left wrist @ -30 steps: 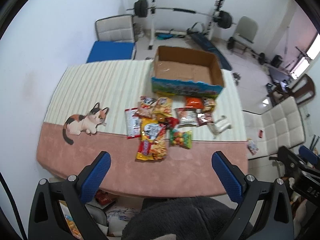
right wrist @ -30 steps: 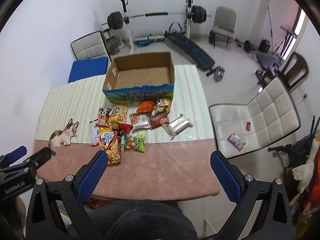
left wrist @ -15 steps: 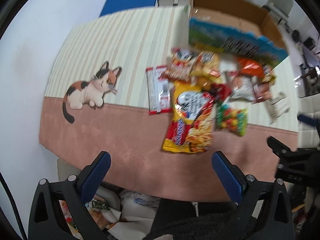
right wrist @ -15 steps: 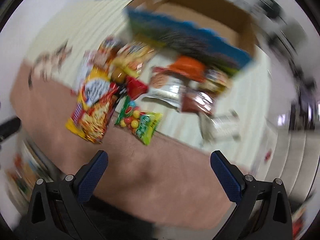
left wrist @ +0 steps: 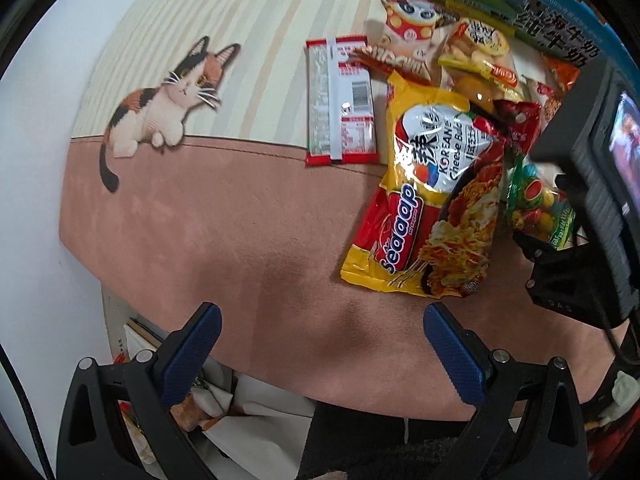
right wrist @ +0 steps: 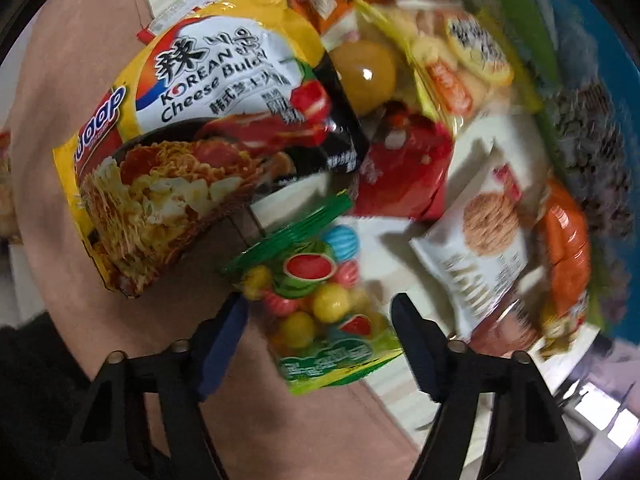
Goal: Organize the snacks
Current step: 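Grasp the yellow noodle bag with the left tool while the right tool grasps the fruit gum bag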
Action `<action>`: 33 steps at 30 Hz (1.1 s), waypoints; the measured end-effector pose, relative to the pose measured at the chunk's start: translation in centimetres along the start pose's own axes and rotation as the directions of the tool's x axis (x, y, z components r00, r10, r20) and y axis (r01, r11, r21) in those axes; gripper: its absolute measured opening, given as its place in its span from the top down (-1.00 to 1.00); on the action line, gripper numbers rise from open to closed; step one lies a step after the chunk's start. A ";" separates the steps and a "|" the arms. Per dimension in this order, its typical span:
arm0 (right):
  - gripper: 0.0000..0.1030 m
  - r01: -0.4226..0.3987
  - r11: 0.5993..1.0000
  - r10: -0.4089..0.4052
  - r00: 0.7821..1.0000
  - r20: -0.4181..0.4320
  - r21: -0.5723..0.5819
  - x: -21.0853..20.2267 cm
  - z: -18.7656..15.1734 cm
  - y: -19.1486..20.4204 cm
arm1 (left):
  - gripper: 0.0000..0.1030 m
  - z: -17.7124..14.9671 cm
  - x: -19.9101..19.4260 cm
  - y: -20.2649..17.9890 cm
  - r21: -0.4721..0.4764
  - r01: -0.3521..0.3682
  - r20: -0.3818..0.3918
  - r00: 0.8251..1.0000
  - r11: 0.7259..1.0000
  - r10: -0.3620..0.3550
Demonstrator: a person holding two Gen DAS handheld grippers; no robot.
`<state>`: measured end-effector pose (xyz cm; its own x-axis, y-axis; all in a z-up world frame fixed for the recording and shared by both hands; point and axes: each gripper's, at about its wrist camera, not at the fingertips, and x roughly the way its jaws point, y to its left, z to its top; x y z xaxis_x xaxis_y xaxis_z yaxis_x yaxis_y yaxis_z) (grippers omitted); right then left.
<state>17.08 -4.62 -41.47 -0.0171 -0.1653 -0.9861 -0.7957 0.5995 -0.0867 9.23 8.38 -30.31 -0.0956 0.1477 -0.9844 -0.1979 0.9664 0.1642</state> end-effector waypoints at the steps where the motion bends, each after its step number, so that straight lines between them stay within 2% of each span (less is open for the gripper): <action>1: -0.37 -0.034 0.998 0.034 0.999 -0.007 0.061 0.2 -0.4 -0.8 | -1.00 0.1 0.3 -0.2 0.007 0.005 -0.005 1.000 1.000 -0.005; 3: -0.28 -0.131 0.961 0.138 0.990 -0.014 0.242 0.7 -1.4 -3.3 | -1.00 0.4 0.5 -0.7 0.017 0.017 -0.007 1.000 1.000 -0.017; 4: -0.27 -0.168 0.930 0.183 0.983 -0.015 0.326 1.1 -1.9 -4.4 | -1.00 0.6 0.6 -0.9 0.022 0.021 -0.006 1.000 1.000 -0.021; 5: -0.27 -0.207 0.881 0.235 0.972 -0.013 0.425 1.6 -2.9 -5.7 | -1.00 0.8 0.6 -1.2 0.026 0.028 -0.006 1.000 0.999 -0.028; 7: -0.27 -0.278 0.735 0.343 0.939 0.014 0.618 3.1 -5.4 -8.4 | -1.00 1.4 0.6 -1.9 0.034 0.053 -0.004 0.999 0.998 -0.053; 9: -0.27 -0.340 0.564 0.432 0.898 0.082 0.752 4.4 -8.3 -10.4 | -1.00 2.1 0.6 -2.6 0.038 0.067 -0.004 0.998 0.997 -0.067; 11: -0.28 -0.367 0.463 0.474 0.872 0.124 0.807 5.4 -9.9 -11.4 | -1.00 3.2 0.8 -3.3 0.046 0.092 -0.003 0.996 0.995 -0.092; 12: -0.37 -0.383 0.433 0.487 0.861 0.146 0.816 5.6 -10.5 -11.6 | -1.00 3.8 1.0 -3.6 0.050 0.098 -0.004 0.995 0.994 -0.098; 14: -0.63 -0.400 0.417 0.481 0.859 0.176 0.816 5.9 -11.0 -11.6 | -1.00 5.1 1.8 -4.4 0.067 0.119 -0.015 0.993 0.991 -0.118; 17: -0.64 -0.396 0.436 0.442 0.877 0.191 0.808 5.2 -11.6 -11.9 | -1.00 6.8 3.2 -5.6 0.097 0.117 -0.045 0.993 0.988 -0.113; 21: -0.64 -0.398 0.440 0.431 0.880 0.199 0.805 4.1 -12.4 -12.3 | -1.00 8.2 5.3 -6.9 0.113 0.148 -0.095 0.986 0.983 -0.137; 25: -0.64 -0.402 0.429 0.436 0.877 0.205 0.809 4.8 -10.7 -10.0 | -1.00 8.9 6.9 -8.0 0.127 0.182 -0.144 0.976 0.975 -0.163; 26: -0.64 -0.400 0.428 0.436 0.877 0.203 0.810 3.9 -10.0 -8.1 | -1.00 8.9 7.2 -8.1 0.135 0.178 -0.151 0.976 0.975 -0.157; 31: -0.64 -0.367 0.429 0.424 0.889 0.175 0.825 3.9 -9.7 -7.0 | -0.98 9.2 7.6 -9.2 0.145 0.159 -0.141 0.980 0.977 -0.139; 32: -0.64 -0.362 0.425 0.424 0.889 0.171 0.830 4.2 -9.6 -6.8 | -0.83 9.2 7.7 -9.1 0.142 0.155 -0.130 0.982 0.978 -0.137; 33: -0.64 -0.355 0.421 0.423 0.891 0.165 0.835 4.4 -9.5 -6.5 | -0.79 9.1 7.8 -8.9 0.138 0.150 -0.119 0.984 0.979 -0.134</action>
<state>16.41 -16.64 -43.91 -0.2519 0.2361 -0.9385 0.1763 0.9648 0.1953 19.15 2.84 -40.04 -0.1833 -0.0089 -0.9830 -0.0739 0.9973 0.0047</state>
